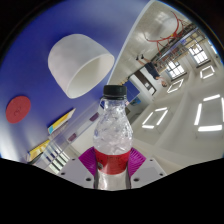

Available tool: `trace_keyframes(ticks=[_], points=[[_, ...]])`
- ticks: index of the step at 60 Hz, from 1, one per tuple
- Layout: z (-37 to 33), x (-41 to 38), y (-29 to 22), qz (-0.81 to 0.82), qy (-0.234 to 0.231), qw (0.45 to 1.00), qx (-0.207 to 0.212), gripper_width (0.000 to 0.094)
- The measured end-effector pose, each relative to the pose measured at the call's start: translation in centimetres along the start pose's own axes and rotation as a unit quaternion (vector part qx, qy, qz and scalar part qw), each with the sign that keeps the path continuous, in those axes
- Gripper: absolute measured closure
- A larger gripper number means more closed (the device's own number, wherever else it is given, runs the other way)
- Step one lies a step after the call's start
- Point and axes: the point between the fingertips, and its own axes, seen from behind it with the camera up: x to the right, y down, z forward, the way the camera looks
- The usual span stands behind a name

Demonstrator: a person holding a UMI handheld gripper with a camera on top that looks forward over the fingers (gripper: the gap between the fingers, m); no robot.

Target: Pour water

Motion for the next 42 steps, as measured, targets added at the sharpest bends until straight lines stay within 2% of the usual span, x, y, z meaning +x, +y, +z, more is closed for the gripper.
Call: trace_keyframes(ticks=[8, 12, 16, 21, 28, 34, 42], points=[[-0.3, 1.0, 3.6, 0.075, 0.0, 0.997, -0.018, 0.0581], [-0.5, 2.3, 6.8, 0.19, -0.003, 0.981, -0.038, 0.0577], [-1.1, 4.3, 10.6, 0.329, 0.001, 0.943, -0.056, 0.0575], [-1.5, 5.9, 14.3, 0.525, 0.008, 0.85, -0.049, 0.0574], [-2.4, 5.4, 16.7, 0.747, -0.001, 0.664, -0.045, 0.0573], [-2.8, 2.3, 14.1, 0.851, -0.014, 0.523, -0.049, 0.0577], [-3.2, -4.3, 9.1, 0.897, -0.057, 0.433, -0.065, 0.0578]])
